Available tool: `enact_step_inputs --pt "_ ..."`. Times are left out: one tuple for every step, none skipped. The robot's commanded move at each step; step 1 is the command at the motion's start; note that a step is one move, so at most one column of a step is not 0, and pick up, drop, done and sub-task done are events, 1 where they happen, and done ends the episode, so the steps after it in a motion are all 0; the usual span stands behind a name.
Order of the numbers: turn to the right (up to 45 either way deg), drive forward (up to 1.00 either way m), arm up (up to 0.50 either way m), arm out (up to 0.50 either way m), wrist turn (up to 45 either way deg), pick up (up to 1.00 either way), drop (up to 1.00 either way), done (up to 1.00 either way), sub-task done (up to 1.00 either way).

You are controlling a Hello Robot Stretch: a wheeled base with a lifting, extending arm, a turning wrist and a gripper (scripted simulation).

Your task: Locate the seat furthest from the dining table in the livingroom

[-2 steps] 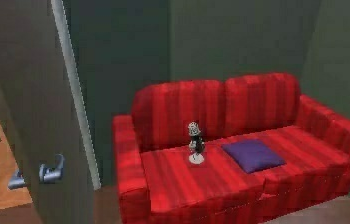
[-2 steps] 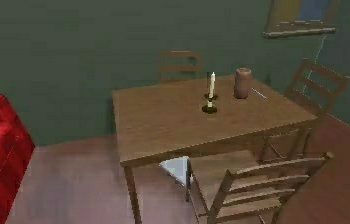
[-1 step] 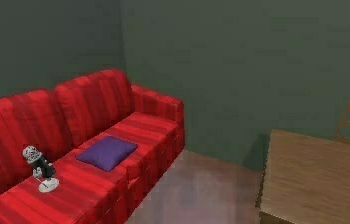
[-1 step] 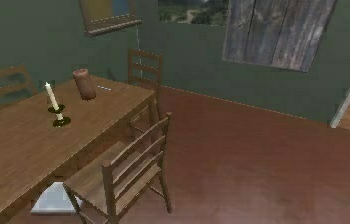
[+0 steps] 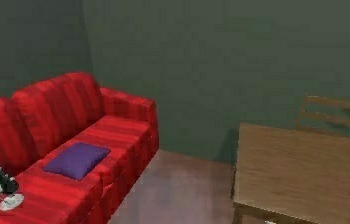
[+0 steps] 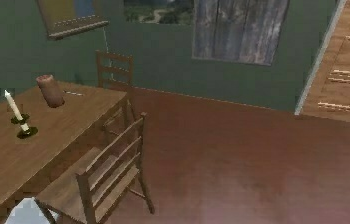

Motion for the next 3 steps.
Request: enact_step_inputs --pt "3.0 0.0 0.0 0.0 0.0 0.0 0.0 0.0 0.0" --pt "0.0 0.05 0.0 0.0 0.0 0.0 0.0 0.0 0.0" --pt "-27.0 0.0 0.0 0.0 0.0 0.0 0.0 0.0 0.0"
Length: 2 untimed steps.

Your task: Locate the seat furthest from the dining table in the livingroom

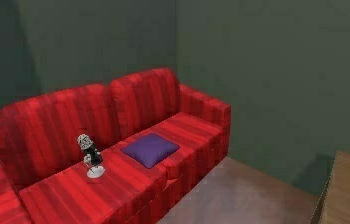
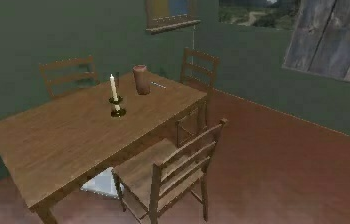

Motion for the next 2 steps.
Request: enact_step_inputs --pt "0.0 0.05 0.0 0.0 0.0 0.0 0.0 0.0 0.0" --pt "-12.0 0.0 0.0 0.0 0.0 0.0 0.0 0.0 0.0"
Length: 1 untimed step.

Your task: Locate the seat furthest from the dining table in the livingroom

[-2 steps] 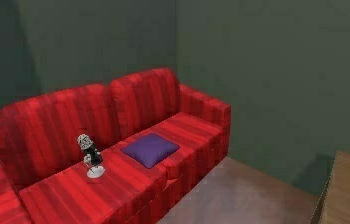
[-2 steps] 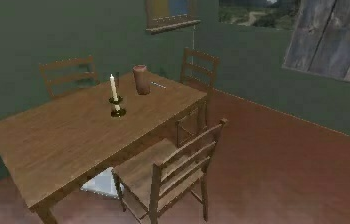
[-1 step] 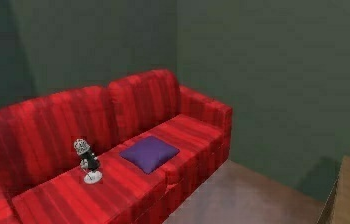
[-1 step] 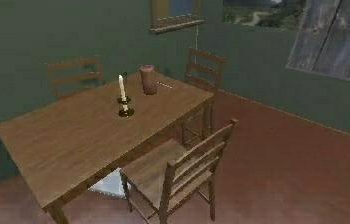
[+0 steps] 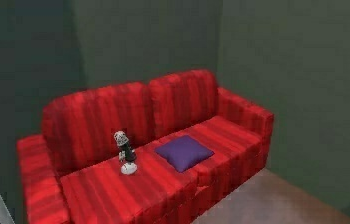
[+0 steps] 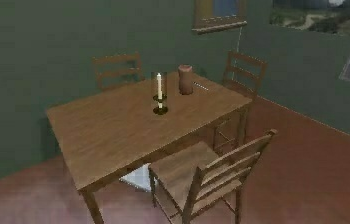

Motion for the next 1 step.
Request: enact_step_inputs --pt "0.0 0.0 0.0 0.0 0.0 0.0 0.0 1.0 0.0"
